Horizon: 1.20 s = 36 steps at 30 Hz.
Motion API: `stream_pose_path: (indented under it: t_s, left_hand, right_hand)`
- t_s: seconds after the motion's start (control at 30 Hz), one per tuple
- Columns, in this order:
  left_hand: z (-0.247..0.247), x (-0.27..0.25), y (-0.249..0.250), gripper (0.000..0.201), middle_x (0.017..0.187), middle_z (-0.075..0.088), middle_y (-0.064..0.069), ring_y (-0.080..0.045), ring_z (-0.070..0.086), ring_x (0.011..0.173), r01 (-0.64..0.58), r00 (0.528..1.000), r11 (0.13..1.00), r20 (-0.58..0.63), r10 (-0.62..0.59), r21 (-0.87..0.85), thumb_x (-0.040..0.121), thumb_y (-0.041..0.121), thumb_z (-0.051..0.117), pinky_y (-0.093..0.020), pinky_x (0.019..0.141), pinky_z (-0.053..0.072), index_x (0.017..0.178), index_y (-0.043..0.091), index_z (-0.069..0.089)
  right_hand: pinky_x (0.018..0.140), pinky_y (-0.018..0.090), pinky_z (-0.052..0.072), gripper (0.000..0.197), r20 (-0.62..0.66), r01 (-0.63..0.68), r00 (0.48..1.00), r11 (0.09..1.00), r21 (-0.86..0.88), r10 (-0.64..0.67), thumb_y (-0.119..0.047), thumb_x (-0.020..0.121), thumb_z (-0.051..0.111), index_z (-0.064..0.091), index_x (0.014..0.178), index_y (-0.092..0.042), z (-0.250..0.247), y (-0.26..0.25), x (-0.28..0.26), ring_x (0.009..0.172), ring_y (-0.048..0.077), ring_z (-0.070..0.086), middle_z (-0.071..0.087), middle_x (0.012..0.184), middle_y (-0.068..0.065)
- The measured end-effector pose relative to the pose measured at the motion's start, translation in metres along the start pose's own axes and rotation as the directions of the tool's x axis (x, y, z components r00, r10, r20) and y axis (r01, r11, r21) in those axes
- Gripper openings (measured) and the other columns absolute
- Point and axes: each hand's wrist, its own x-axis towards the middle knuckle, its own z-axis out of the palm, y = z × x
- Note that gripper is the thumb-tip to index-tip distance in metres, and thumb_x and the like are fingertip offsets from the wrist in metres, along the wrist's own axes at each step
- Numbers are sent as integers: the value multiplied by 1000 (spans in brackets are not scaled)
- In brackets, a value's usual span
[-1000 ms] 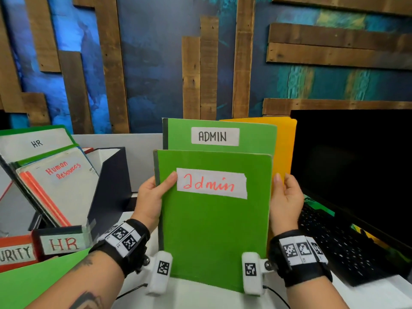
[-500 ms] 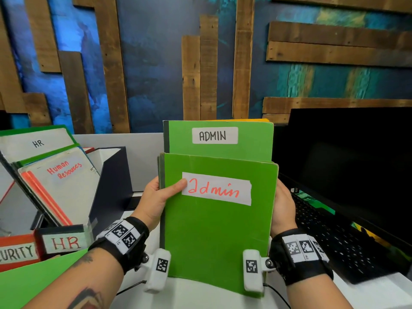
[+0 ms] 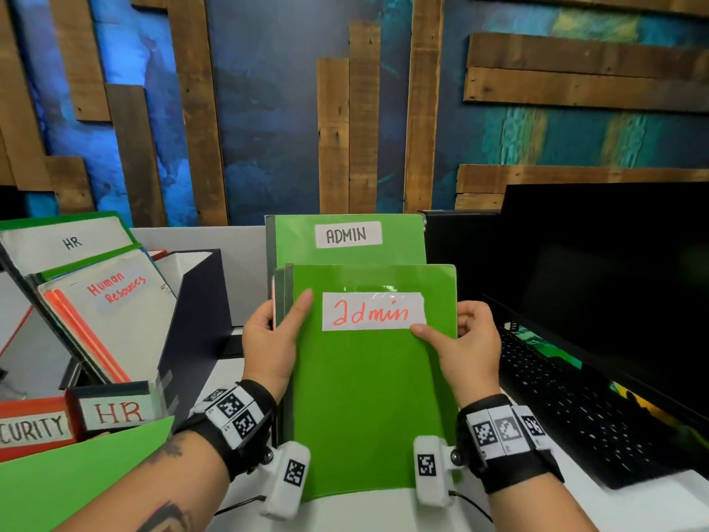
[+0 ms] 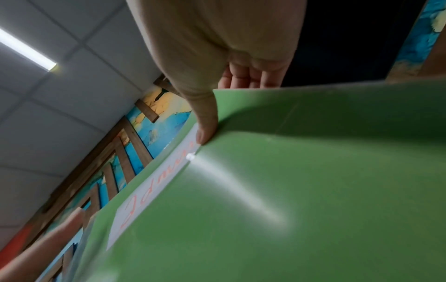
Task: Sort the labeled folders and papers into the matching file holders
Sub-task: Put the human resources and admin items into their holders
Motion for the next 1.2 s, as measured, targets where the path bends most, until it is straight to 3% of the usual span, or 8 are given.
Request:
stream_pose_path:
  t_s: [0.1, 0.23, 0.43, 0.57, 0.73, 0.87, 1.03, 1.2]
  left_hand:
    - [-1, 3, -6, 34, 70, 54, -8, -19, 46, 66, -14, 999, 998, -46, 17, 64, 82, 51, 77, -32, 63, 41, 69, 21, 67]
    - [-4, 3, -9, 20, 86, 76, -5, -18, 68, 78, -41, 995, 993, -89, 51, 111, 87, 33, 78, -38, 75, 59, 91, 13, 75]
    - [-6, 4, -5, 26, 81, 73, -4, -9, 61, 67, -118, 986, 980, -99, 135, 158, 80, 28, 85, -30, 67, 53, 91, 9, 71]
    - [-4, 2, 3, 24, 81, 74, -4, -12, 63, 69, -190, 974, 970, -93, 206, 152, 76, 32, 86, -27, 67, 56, 86, 15, 72]
    - [-2, -1, 10, 48, 57, 36, 11, 0, 29, 52, -323, 935, 934, -98, 340, 155, 92, 49, 66, -16, 49, 29, 66, 14, 46]
    - [-1, 1, 7, 33, 76, 61, -3, -7, 53, 69, -321, 945, 940, -33, 327, 115, 95, 39, 64, -22, 65, 47, 90, 7, 68]
    - [1, -4, 9, 17, 87, 73, -10, -11, 65, 81, -291, 957, 945, 39, 289, 147, 96, 23, 66, -24, 76, 55, 94, 6, 72]
    - [10, -12, 10, 31, 72, 61, -1, -7, 52, 68, -299, 954, 946, 43, 296, 126, 94, 33, 68, -22, 65, 47, 85, 3, 66]
  right_hand:
    - [67, 18, 45, 53, -79, 40, 996, 999, -33, -43, -15, 71, 91, 49, 105, -18, -3, -7, -3, 85, 5, 62, 59, 93, -14]
    - [76, 29, 49, 51, -200, 58, 978, 998, -7, -58, -7, 81, 82, 42, 111, -19, -8, -10, -2, 87, 15, 63, 58, 93, -15]
    - [80, 31, 52, 58, -52, -23, 998, 999, 40, 25, -9, 78, 85, 41, 115, -17, -6, -1, 5, 93, 17, 67, 64, 99, -5]
    - [83, 45, 60, 58, -1, -159, 987, 967, 198, 162, -4, 74, 87, 47, 114, -17, -10, 2, 11, 89, 22, 73, 72, 98, 5]
    - [80, 49, 62, 52, -16, -128, 990, 937, 326, 141, 4, 74, 84, 49, 108, -14, -9, -1, 11, 86, 23, 76, 76, 96, 8]
    - [90, 54, 57, 59, -81, -80, 991, 961, 266, 105, -2, 74, 87, 45, 112, -20, -2, -2, 5, 96, 21, 73, 72, 104, 4]
    - [120, 56, 24, 111, -58, 240, 960, 914, -326, -272, -19, 71, 90, 20, 156, -32, 11, -32, -21, 150, 29, 20, 22, 160, 10]
    - [123, 63, 7, 89, 441, 556, 792, 797, -236, -422, -30, 93, 68, 9, 152, -61, 61, -76, -52, 153, 25, -25, -20, 167, -10]
